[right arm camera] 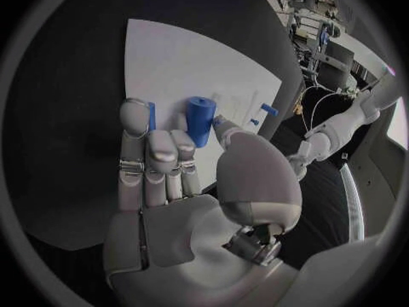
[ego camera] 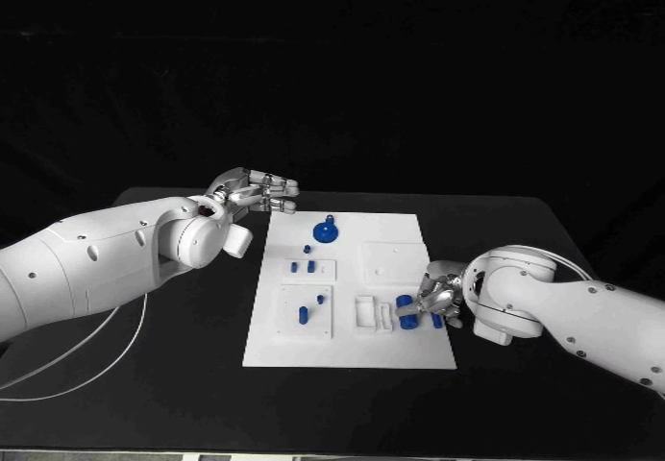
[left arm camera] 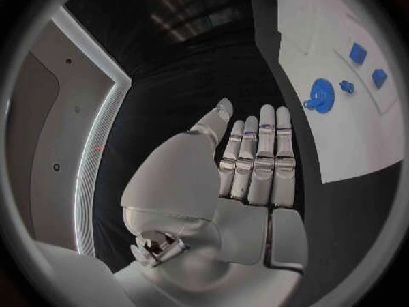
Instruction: Assemble the parts on the task board
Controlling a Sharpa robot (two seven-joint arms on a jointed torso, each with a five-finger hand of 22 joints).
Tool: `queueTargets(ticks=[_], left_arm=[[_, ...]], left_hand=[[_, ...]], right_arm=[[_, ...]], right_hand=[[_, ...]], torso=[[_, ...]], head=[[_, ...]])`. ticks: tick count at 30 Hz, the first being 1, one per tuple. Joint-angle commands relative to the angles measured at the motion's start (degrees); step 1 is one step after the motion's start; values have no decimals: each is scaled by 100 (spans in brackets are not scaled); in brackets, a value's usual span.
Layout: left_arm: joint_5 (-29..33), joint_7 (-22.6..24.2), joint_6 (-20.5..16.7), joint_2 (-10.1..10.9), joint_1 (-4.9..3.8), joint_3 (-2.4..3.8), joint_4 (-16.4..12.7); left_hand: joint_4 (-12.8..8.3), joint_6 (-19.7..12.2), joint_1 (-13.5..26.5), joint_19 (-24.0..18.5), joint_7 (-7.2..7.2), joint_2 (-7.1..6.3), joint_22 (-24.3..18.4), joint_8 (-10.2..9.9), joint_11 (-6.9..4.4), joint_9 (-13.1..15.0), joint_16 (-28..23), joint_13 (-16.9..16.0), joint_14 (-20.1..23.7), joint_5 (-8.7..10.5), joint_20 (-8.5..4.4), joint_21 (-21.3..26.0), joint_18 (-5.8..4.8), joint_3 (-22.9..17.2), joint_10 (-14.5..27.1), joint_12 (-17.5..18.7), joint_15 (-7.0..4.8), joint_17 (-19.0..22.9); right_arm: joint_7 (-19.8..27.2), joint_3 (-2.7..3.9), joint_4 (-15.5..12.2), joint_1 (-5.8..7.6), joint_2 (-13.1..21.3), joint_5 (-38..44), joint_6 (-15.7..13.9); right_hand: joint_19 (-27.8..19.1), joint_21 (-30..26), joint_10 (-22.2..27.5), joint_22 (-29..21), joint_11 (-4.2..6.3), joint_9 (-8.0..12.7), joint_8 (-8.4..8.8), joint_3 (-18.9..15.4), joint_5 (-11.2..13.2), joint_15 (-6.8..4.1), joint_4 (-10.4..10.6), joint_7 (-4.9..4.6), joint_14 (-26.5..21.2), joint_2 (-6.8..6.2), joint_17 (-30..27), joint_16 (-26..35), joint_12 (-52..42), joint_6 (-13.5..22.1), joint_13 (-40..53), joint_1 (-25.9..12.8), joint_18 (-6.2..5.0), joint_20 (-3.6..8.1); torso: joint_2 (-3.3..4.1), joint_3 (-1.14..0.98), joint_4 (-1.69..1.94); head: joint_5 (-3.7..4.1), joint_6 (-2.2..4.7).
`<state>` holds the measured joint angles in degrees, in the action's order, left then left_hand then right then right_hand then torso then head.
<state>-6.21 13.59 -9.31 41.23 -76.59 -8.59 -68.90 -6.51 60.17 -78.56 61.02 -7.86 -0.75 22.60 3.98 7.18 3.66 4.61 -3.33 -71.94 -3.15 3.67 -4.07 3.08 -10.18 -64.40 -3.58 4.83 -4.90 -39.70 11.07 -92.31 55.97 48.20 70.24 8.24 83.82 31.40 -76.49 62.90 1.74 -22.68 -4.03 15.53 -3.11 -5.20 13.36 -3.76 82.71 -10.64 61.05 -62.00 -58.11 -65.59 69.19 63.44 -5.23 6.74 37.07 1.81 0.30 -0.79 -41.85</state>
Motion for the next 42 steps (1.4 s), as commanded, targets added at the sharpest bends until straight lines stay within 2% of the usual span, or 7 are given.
queueTargets(ticks=[1, 19, 24, 31, 37, 38, 42], left_arm=[[36, 27, 115, -5, 2, 3, -18], [36, -22, 164, -21, 1, 2, -2], [35, -39, 175, -26, 1, 2, 1], [32, -62, 182, -14, 0, 2, 4], [29, -73, 183, -7, 0, 1, 14], [29, -76, 184, -7, 0, 1, 16], [26, -86, 189, -5, 0, 1, 19]], left_hand=[[12, -36, 49, 50, -11, 2, -5, -1, -8, 9, -28, -2, 23, 19, -4, -7, -22, 13, 48, -20, 6, -2], [33, -56, 48, 65, -16, 0, -85, -3, -6, 8, -28, -3, 26, 19, -1, -10, -23, 29, 54, -21, 8, -1], [41, -76, 49, 71, -22, -3, -116, -6, -4, 7, -27, -3, 27, 19, 0, -11, -24, 37, 60, -21, 9, -2], [41, -76, 49, 71, -22, -3, -116, -6, -4, 7, -27, -3, 27, 19, 0, -11, -24, 37, 60, -21, 9, -2], [41, -76, 49, 71, -22, -3, -116, -6, -4, 7, -27, -3, 27, 19, 0, -11, -24, 37, 60, -21, 9, -2], [50, -87, 48, 75, -25, -3, -146, -3, -2, 9, -29, -3, 32, 19, 2, -11, -25, 42, 65, -21, 12, -1], [50, -87, 48, 75, -25, -3, -146, -3, -2, 9, -29, -3, 32, 19, 2, -11, -25, 42, 65, -21, 12, -1]], right_arm=[[-382, -118, 28, -102, -97, 401, 193], [-389, -375, 114, -100, -387, 710, 158], [-385, -403, 115, -100, -370, 686, 9], [-335, -408, 64, -98, -256, 127, -489], [-269, -331, 60, -62, -136, -709, -1023], [-258, -312, 62, -45, -113, -878, -1136], [-224, -249, 41, 7, -45, -1339, -1400]], right_hand=[[246, -31, 1, 6, -18, 1332, 36, 13, 22, 16, -41, 4, 32, -28, 0, 12, 23, 33, 9, 0, 0, -38], [249, -28, -1, 63, -26, 1348, 38, 168, -3, 32, -374, -5, 38, 8, 5, 8, 27, 30, 34, 37, -1, -57], [250, -38, -1, 70, -14, 1365, 40, 251, -613, 27, -657, 6, 40, 161, -1, 12, 27, -19, 32, 142, 4, -56], [254, 8, 16, 115, 16, 1448, 41, 589, -1249, 3, -1279, 34, 36, 383, -38, 42, 59, -78, 15, 74, 29, -31], [256, 34, 22, 152, 29, 1505, 42, 743, -1635, -7, -1707, 36, 37, 489, -57, 55, 67, -106, 10, -113, 35, -19], [256, 31, 28, 152, 29, 1507, 41, 742, -1643, -8, -1719, 36, 34, 494, -60, 59, 77, -110, 4, -126, 35, -19], [259, 33, 8, 160, 15, 1607, 42, 698, -1098, -1, -1616, 23, 35, 532, -63, 58, 64, -75, 3, -223, 21, -26]], torso=[[4, 7, 9], [16, 1, 5], [12, -13, 7], [16, -19, 10], [16, -13, 8], [18, -12, 10], [19, -13, 11]], head=[[12, -10], [19, -21], [18, -25], [5, -24], [13, -15], [15, -12], [15, -12]])
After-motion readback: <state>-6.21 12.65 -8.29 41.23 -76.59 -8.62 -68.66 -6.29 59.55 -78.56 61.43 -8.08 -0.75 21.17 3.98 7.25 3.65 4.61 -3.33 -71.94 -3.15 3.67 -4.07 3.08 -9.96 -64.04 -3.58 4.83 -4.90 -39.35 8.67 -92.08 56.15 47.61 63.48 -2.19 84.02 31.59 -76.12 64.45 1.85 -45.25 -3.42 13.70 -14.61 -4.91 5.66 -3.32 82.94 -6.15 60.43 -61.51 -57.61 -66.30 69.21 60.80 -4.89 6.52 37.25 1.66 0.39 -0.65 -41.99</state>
